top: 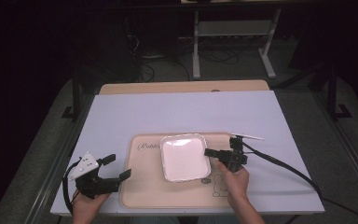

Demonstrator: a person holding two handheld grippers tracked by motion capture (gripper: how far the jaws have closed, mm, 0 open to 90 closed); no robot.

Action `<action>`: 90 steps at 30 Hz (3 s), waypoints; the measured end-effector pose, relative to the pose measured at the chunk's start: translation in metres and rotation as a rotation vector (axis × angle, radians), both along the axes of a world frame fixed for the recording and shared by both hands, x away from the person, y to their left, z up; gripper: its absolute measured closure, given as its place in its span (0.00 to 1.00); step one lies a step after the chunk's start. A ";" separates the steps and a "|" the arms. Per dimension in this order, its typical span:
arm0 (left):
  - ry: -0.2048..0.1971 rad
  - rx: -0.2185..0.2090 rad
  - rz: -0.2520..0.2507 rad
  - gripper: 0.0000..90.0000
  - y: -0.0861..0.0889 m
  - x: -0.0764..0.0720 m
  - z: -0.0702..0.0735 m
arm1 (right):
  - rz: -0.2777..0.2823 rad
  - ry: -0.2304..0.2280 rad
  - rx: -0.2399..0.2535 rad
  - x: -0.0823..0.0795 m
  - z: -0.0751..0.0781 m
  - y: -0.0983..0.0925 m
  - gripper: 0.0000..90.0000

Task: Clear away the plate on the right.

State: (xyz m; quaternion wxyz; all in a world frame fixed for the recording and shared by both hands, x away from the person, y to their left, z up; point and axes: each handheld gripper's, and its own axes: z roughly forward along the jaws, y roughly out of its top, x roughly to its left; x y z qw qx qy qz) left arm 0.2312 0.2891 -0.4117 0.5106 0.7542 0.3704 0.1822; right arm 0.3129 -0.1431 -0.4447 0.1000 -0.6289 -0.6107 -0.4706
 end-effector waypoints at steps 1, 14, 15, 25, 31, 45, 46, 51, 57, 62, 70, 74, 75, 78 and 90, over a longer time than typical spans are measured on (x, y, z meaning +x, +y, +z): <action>0.000 0.000 0.000 0.18 0.000 0.000 0.000 | -0.001 0.002 -0.002 0.000 0.000 0.000 0.94; 0.000 -0.001 -0.002 0.18 0.001 0.000 0.000 | -0.014 0.056 -0.064 0.001 -0.009 0.001 0.94; -0.001 -0.001 -0.002 0.18 0.001 0.000 0.000 | -0.017 0.058 -0.061 0.001 -0.010 0.000 0.95; 0.000 -0.003 -0.001 0.18 0.000 0.000 0.000 | 0.004 0.074 -0.051 -0.003 -0.009 -0.004 0.91; 0.000 -0.003 -0.001 0.18 0.000 0.000 0.000 | 0.009 0.073 -0.068 -0.006 -0.009 -0.005 0.91; 0.001 -0.003 0.000 0.18 0.000 -0.001 0.000 | 0.040 0.081 -0.099 -0.018 -0.008 -0.005 0.92; 0.000 -0.003 0.000 0.18 0.000 -0.001 0.000 | 0.041 0.080 -0.102 -0.020 -0.008 -0.006 0.92; 0.000 0.001 -0.001 0.18 -0.001 0.000 0.000 | 0.053 0.087 -0.114 -0.026 -0.008 -0.006 0.92; -0.001 0.000 0.000 0.18 -0.001 0.000 0.000 | 0.053 0.094 -0.120 -0.035 -0.008 -0.004 0.92; -0.002 0.001 0.000 0.18 -0.001 -0.001 0.001 | 0.049 0.091 -0.117 -0.041 -0.008 -0.002 0.92; -0.002 0.002 -0.001 0.18 -0.001 -0.001 0.001 | 0.036 0.087 -0.107 -0.044 -0.009 -0.001 0.91; -0.003 0.002 -0.001 0.18 -0.001 -0.001 0.001 | 0.036 0.081 -0.107 -0.044 -0.009 -0.001 0.91; -0.003 0.002 -0.001 0.18 -0.001 -0.001 0.001 | 0.035 0.077 -0.109 -0.044 -0.010 -0.001 0.89; -0.003 0.001 -0.001 0.18 -0.001 -0.001 0.001 | 0.024 0.046 -0.117 -0.046 -0.008 -0.002 0.84; -0.003 0.002 -0.001 0.18 -0.001 -0.001 0.001 | 0.039 -0.049 -0.148 -0.047 -0.001 -0.010 0.72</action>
